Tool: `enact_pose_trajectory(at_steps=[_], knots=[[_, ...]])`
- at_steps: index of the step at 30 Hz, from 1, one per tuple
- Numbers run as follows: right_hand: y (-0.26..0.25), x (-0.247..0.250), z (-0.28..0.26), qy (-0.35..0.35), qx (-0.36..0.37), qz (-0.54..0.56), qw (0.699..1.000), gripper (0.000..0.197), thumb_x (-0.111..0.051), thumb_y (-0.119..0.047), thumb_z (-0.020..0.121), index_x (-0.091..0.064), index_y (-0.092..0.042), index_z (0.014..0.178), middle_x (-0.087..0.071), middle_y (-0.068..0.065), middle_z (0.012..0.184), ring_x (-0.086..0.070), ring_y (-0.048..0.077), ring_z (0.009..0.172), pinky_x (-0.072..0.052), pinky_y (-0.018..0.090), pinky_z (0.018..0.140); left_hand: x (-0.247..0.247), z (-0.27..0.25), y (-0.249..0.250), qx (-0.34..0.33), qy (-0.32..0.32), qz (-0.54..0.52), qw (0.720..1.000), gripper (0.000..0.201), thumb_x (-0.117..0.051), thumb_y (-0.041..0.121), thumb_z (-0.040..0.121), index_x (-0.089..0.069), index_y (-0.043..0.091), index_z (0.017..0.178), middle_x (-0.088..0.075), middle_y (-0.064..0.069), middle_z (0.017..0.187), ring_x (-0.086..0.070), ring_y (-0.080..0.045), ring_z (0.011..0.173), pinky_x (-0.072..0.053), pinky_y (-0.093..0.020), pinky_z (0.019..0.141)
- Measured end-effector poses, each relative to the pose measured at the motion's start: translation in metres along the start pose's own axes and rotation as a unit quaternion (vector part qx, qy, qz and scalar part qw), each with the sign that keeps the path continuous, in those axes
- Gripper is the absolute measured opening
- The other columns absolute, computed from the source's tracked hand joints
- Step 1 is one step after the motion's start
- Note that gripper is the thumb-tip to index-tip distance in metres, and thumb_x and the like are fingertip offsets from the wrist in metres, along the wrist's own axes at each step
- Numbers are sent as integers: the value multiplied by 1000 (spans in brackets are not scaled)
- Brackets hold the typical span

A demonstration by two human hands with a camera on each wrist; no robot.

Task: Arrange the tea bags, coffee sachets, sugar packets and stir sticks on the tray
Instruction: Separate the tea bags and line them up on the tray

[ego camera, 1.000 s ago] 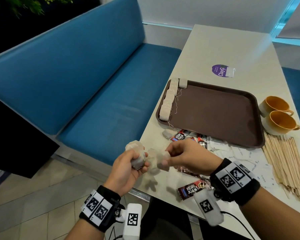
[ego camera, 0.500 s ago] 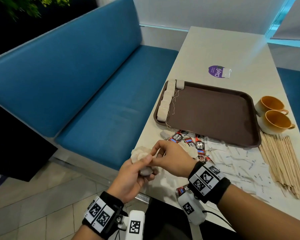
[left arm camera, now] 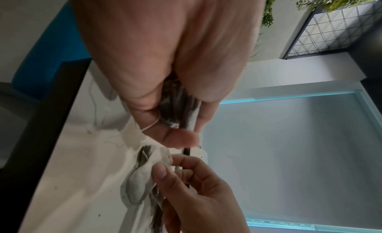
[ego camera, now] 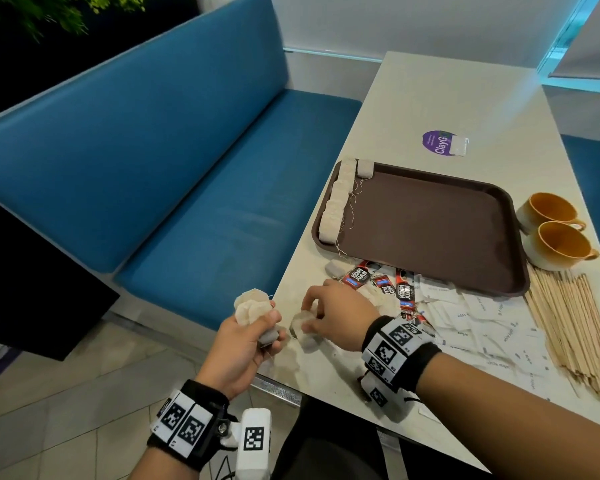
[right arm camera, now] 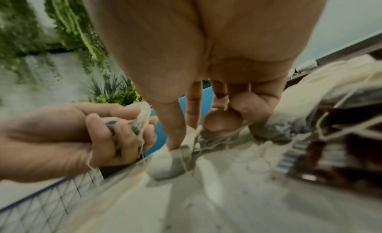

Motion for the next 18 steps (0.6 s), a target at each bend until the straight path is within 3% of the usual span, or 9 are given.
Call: enact_pose_trajectory(at_steps=[4,6,9,11,13,16,18], knots=[[3,5,-1,8,7,-2,1000,13,-77,-35,87,-68,-27,92,-52,-7,97,-58,17,90,-52,36,81,1,1,-1,-3,4,7,1000,19,-69,8,91,-64,4,109,-61,-11,87,-62,-19,63,-50,-24,51],[6,12,-5,12,17,22,1000,10,-78,-28,85,-69,-24,87,-58,-6,93,-57,15,87,-49,32,78,1,2,-1,-11,9,10,1000,27,-74,18,87,-63,3,106,-60,-10,87,-60,-17,61,-50,-24,52],[10,29,-17,8,25,69,997,10,-76,-24,84,-67,-25,81,-66,-11,89,-58,0,72,-42,21,66,-1,3,0,-29,6,17,999,44,-76,37,78,-64,4,104,-59,-9,86,-55,-16,60,-47,-25,53],[8,37,-26,8,37,83,996,13,-75,-25,85,-64,-28,78,-66,-16,83,-58,-6,63,-40,21,62,-5,4,-1,-40,-9,16,999,54,-77,47,73,-63,6,104,-59,-10,88,-54,-18,63,-47,-26,55],[1,41,-31,-12,51,121,991,13,-74,-22,87,-63,-23,80,-66,-16,74,-63,-2,59,-45,22,59,-10,4,-1,-48,-25,6,999,67,-83,57,69,-63,7,107,-59,-11,92,-55,-18,65,-48,-26,55],[-18,42,-36,-88,82,232,965,13,-73,-11,90,-62,-12,85,-70,-1,67,-66,15,56,-46,24,55,-18,4,-4,-48,-44,12,998,100,-87,76,45,-63,6,112,-63,-12,92,-59,-18,69,-52,-26,58],[-28,42,-35,-116,91,304,941,14,-72,-7,92,-60,-12,85,-68,1,60,-62,13,50,-41,27,51,-24,2,-6,-44,-78,23,996,110,-81,83,44,-64,3,116,-67,-18,97,-63,-25,81,-51,-27,62]])
Point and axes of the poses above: each hand's wrist, its own z-axis towards the middle knuckle, its own x-axis out of the back of the hand, y = z × x, the point moved 6 cm from there along z, towards the middle knuckle
